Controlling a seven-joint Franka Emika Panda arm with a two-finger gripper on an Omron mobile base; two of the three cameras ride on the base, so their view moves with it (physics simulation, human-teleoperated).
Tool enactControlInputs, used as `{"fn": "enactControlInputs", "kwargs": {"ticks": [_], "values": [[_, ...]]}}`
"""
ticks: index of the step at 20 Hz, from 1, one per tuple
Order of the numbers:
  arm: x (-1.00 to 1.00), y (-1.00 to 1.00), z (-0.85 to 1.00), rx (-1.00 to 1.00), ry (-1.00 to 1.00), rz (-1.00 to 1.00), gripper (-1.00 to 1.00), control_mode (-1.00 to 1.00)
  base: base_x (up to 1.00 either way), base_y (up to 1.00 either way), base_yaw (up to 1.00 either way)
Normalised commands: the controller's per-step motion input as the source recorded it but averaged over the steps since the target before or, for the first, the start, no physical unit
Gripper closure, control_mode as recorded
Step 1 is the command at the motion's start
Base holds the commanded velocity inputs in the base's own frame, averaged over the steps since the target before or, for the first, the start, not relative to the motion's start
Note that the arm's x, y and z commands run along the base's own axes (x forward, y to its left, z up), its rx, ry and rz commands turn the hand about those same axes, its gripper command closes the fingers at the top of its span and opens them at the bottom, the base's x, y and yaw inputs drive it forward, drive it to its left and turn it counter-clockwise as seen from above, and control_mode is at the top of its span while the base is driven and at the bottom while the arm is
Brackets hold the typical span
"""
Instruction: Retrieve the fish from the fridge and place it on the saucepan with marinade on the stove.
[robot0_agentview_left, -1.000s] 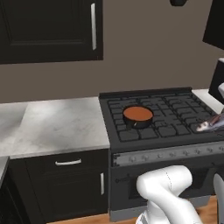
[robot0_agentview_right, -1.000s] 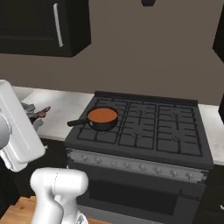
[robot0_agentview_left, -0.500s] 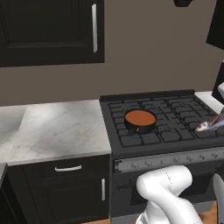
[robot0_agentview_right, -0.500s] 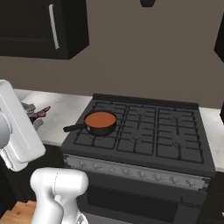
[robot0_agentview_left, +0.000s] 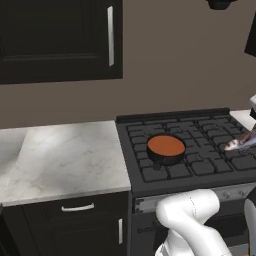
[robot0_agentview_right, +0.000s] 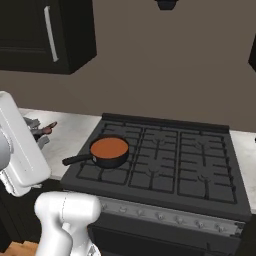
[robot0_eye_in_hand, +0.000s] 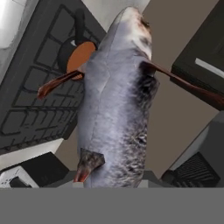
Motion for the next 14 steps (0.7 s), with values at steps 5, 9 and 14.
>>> {"fn": "enactControlInputs", "kwargs": {"ticks": [5, 9, 14], "values": [[0.0, 0.0, 0.0, 0.0, 0.0, 0.0, 1.0, 1.0, 0.54, 0.0, 0.0], [0.0, 0.0, 0.0, 0.0, 0.0, 0.0, 1.0, 1.0, 0.49, 0.0, 0.0], [0.0, 0.0, 0.0, 0.0, 0.0, 0.0, 1.0, 1.0, 0.43, 0.0, 0.0]]}}
